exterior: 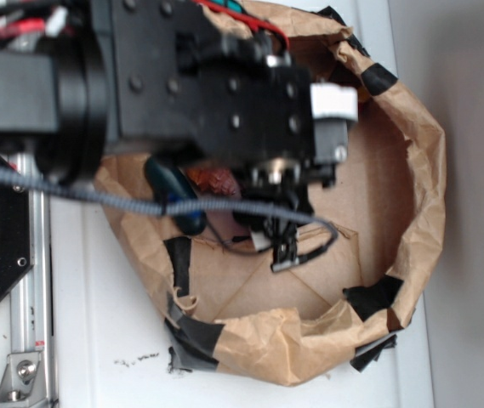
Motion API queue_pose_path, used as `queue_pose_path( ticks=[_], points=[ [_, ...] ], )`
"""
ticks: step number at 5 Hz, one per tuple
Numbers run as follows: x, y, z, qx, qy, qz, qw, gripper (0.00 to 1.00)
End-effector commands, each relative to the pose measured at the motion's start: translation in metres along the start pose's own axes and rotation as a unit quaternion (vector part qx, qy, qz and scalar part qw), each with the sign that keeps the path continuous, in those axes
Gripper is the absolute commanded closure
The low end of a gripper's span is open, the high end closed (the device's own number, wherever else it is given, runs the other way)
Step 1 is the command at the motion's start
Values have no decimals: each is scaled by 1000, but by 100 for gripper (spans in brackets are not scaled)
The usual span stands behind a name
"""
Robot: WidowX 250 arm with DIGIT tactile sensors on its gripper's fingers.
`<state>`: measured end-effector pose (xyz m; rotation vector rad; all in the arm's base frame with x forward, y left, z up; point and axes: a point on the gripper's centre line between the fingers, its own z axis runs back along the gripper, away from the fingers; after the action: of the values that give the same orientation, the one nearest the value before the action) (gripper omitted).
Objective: Grab the black box.
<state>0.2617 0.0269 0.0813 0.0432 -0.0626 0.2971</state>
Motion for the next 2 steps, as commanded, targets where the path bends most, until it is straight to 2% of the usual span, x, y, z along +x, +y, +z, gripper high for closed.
queue_pose_path(
  ticks=[1, 2],
  points=[
    [23, -23, -20, 56, -8, 3, 998, 0],
    [29, -22, -42, 71, 2, -6, 997, 0]
  ],
)
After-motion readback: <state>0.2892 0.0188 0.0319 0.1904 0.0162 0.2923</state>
